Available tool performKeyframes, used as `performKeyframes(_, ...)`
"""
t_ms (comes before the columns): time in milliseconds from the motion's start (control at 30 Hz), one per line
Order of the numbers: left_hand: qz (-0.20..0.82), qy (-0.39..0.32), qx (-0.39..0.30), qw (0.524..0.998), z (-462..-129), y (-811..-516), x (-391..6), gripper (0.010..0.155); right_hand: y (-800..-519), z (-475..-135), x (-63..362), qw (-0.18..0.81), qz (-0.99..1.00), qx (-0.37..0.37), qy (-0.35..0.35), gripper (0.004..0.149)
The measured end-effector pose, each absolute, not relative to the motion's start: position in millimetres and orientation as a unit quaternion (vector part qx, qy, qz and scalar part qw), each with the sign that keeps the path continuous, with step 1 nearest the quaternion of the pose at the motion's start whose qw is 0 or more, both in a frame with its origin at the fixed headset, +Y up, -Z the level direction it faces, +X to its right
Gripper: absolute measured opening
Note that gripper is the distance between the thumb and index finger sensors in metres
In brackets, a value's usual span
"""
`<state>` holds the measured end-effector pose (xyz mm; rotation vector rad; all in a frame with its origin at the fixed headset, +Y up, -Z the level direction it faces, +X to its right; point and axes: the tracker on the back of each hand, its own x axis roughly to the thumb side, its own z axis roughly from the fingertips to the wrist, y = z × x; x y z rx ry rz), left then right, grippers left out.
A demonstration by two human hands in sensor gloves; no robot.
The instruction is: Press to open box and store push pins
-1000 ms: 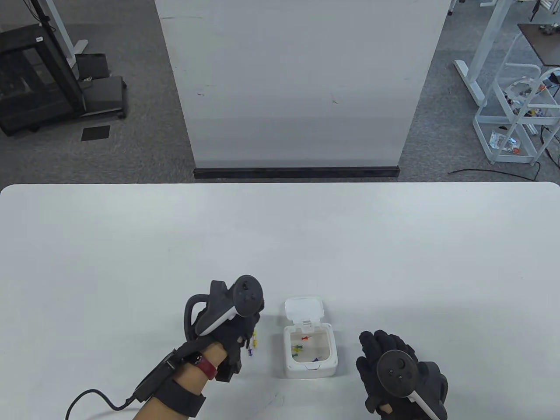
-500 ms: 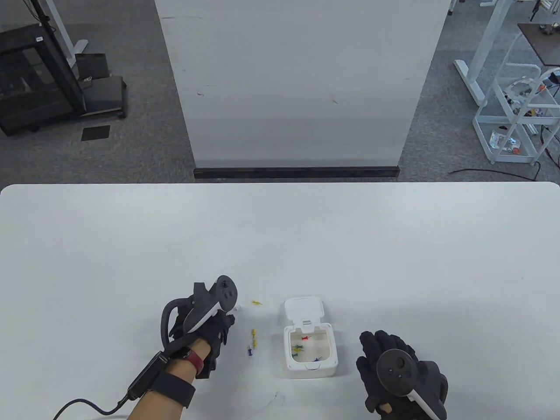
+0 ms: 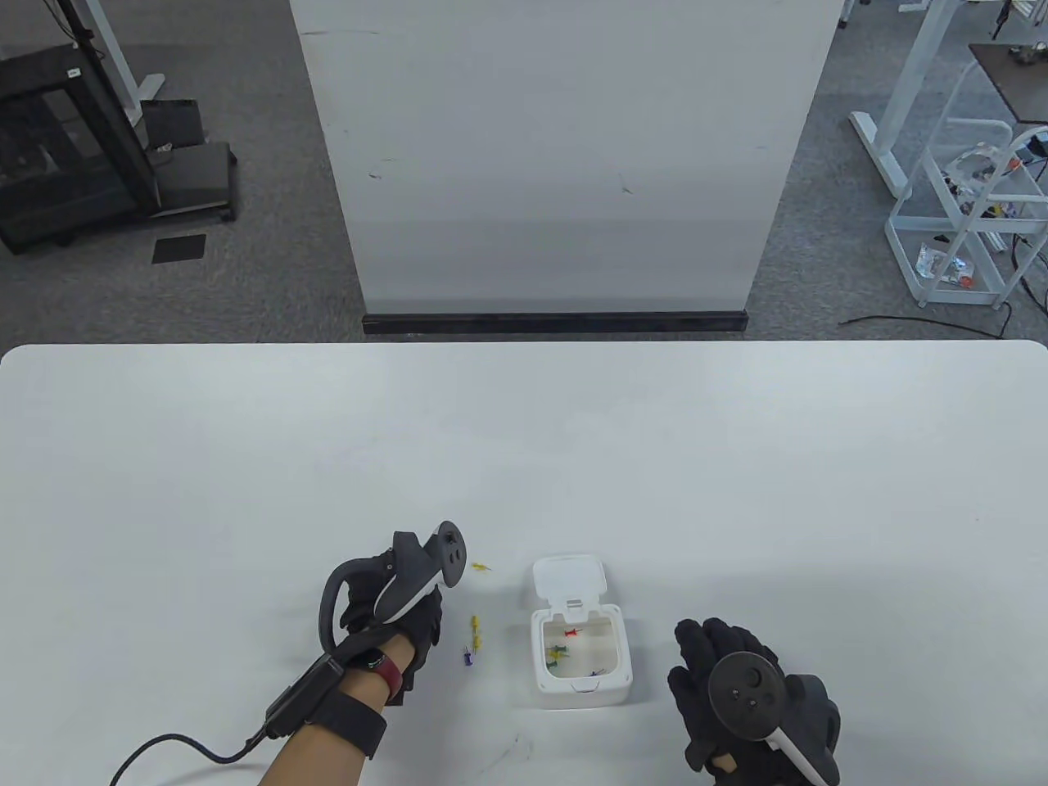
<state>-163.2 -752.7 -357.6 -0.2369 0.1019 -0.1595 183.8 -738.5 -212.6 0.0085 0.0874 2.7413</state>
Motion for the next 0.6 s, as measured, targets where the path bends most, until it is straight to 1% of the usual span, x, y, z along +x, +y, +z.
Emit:
performKeyframes(100,-0.079,0.052,-0.117,0.989,-358,-754,-165,0.041,-738,-212,184,0.198,0.98,0.002,0.031,0.06)
performKeyframes(267,-0.046,0.045,-0.119,0.991,-356,-753,-177,0.041,-739,-213,184,0.198,0.98,0.002,0.032,0.06)
performKeyframes(400,-0.056,0.036,-0.124,0.99,-351,-752,-182,0.041,-739,-213,184,0.198,0.98,0.003,0.033,0.06)
performKeyframes(433,-0.072,0.031,-0.125,0.989,-349,-748,-181,0.042,-739,-213,184,0.198,0.98,0.004,0.033,0.06)
performKeyframes(533,-0.05,0.013,-0.106,0.993,-344,-736,-174,0.043,-739,-213,184,0.199,0.979,0.003,0.035,0.06)
performKeyframes(600,-0.031,-0.023,-0.088,0.995,-335,-720,-157,0.043,-739,-212,183,0.197,0.98,0.003,0.034,0.06)
